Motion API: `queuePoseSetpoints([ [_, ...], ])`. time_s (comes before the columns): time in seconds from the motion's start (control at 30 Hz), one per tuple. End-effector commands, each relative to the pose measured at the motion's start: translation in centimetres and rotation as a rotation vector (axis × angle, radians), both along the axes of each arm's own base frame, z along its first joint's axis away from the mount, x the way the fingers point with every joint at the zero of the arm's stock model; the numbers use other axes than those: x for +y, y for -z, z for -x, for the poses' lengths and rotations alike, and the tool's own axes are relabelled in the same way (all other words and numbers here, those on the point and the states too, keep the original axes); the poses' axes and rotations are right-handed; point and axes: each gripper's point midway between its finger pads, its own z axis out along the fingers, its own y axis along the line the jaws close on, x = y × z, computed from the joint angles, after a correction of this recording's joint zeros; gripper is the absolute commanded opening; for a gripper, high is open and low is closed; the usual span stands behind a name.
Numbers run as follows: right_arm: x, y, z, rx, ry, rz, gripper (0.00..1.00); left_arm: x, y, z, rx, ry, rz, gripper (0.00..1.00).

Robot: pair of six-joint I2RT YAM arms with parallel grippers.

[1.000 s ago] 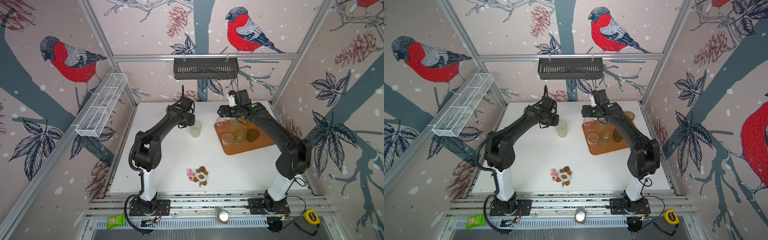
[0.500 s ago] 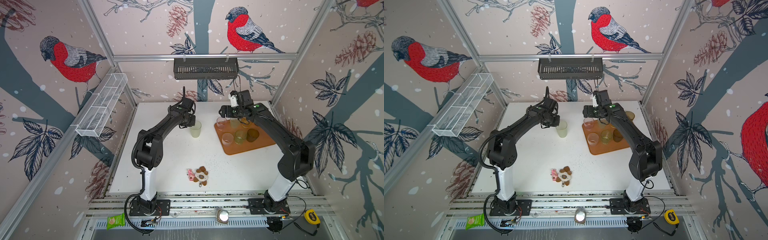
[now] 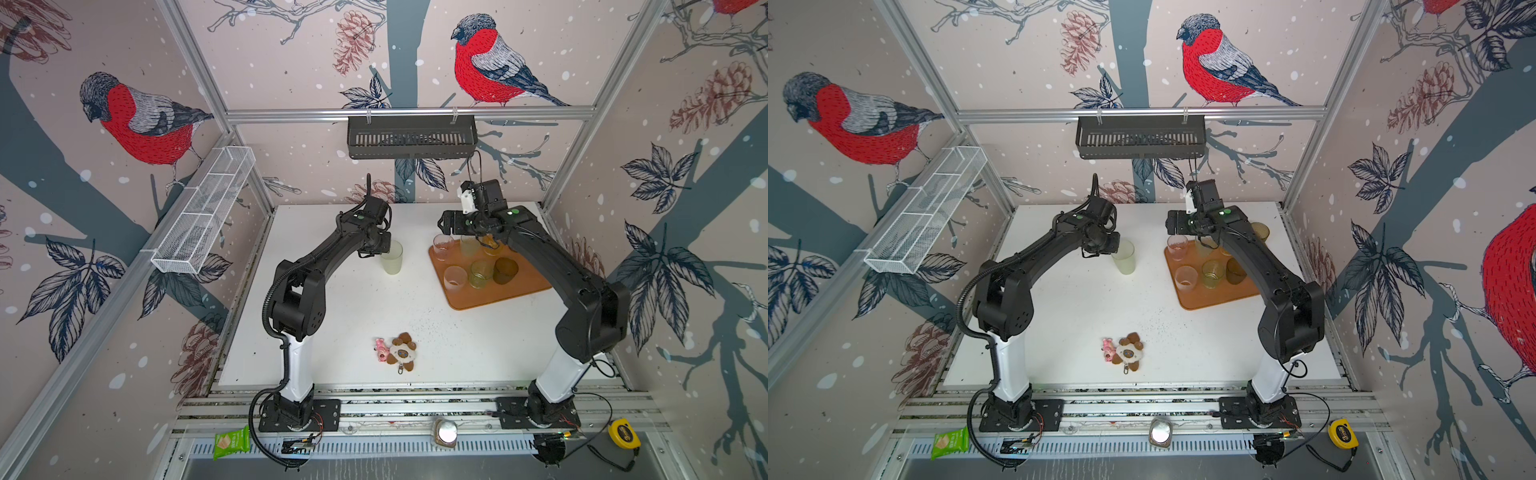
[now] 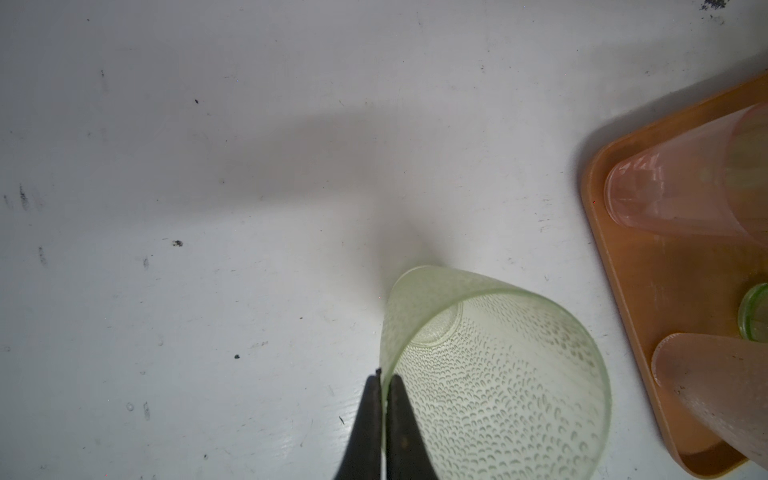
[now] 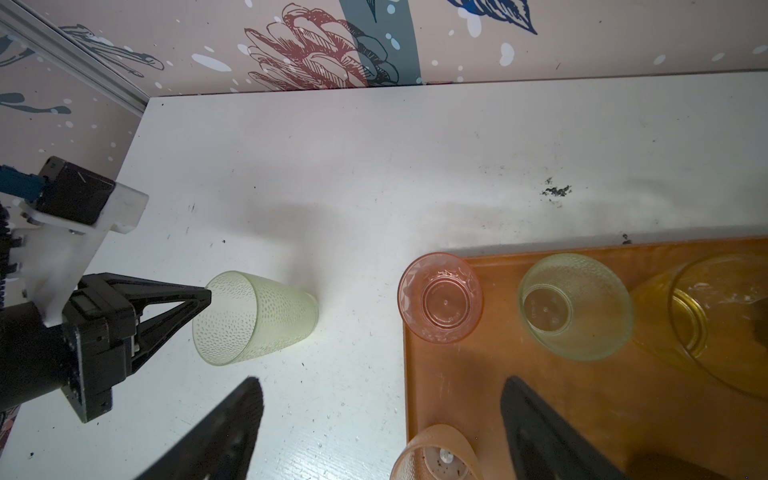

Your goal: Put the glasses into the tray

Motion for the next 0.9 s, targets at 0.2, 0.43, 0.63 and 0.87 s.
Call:
queuePoseSetpoints([
  [0.2, 0.1, -1.4, -0.3, -0.038, -0.007, -0.013, 0.91, 0.0, -2.0, 2.0, -0.005, 0.025, -0.034, 0.03],
  [0.43, -0.2, -1.3, -0.2, -0.031, -0.001, -0.011, 0.91, -0.7, -3.3, 4.4, 0.001, 0.056, -0.040, 0.00],
  [0.63, -1.6, -0.9, 0.5, -0.008, 0.026, -0.016, 0.91, -2.1, -4.1, 7.0, 0.013, 0.086, -0.041, 0.00],
  [0.87, -4.1, -0.4, 2.1, 0.013, 0.066, 0.005, 0.91, -4.5, -4.1, 10.7, 0.042, 0.154, -0.025, 0.00],
])
